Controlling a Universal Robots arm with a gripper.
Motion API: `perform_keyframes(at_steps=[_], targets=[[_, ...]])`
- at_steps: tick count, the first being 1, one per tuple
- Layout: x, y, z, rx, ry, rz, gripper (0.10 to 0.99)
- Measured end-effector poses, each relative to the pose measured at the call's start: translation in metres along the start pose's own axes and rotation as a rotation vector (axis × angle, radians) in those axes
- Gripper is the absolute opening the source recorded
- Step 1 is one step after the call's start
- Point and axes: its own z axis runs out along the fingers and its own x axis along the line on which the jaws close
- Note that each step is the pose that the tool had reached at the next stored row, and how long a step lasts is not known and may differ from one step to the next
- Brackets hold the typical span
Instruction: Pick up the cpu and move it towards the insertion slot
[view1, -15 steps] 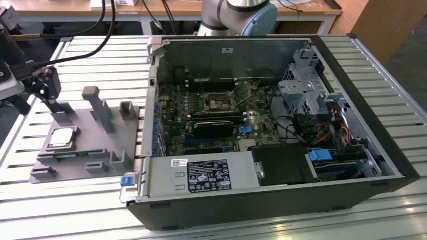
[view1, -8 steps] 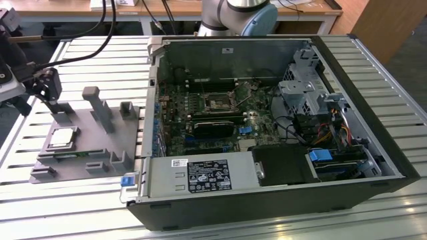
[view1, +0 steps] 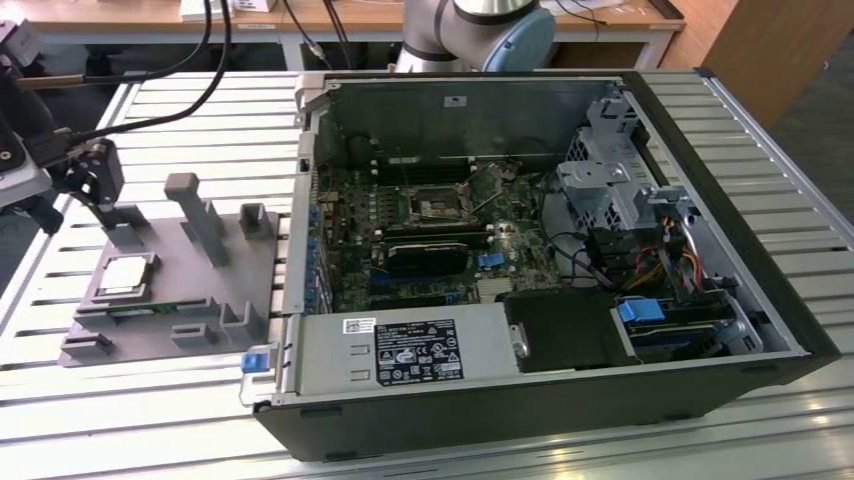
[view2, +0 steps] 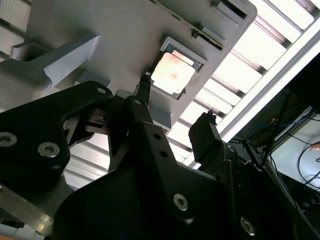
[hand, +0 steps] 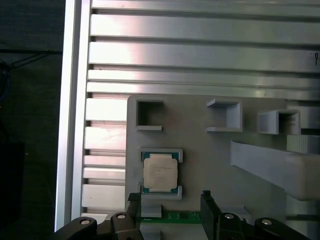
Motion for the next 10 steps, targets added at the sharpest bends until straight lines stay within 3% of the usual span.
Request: perform_keyframes(at_steps=[10], targets=[[0.0032,-0.0008,0.0068,0.000,-0.0006,-0.001,0.588]])
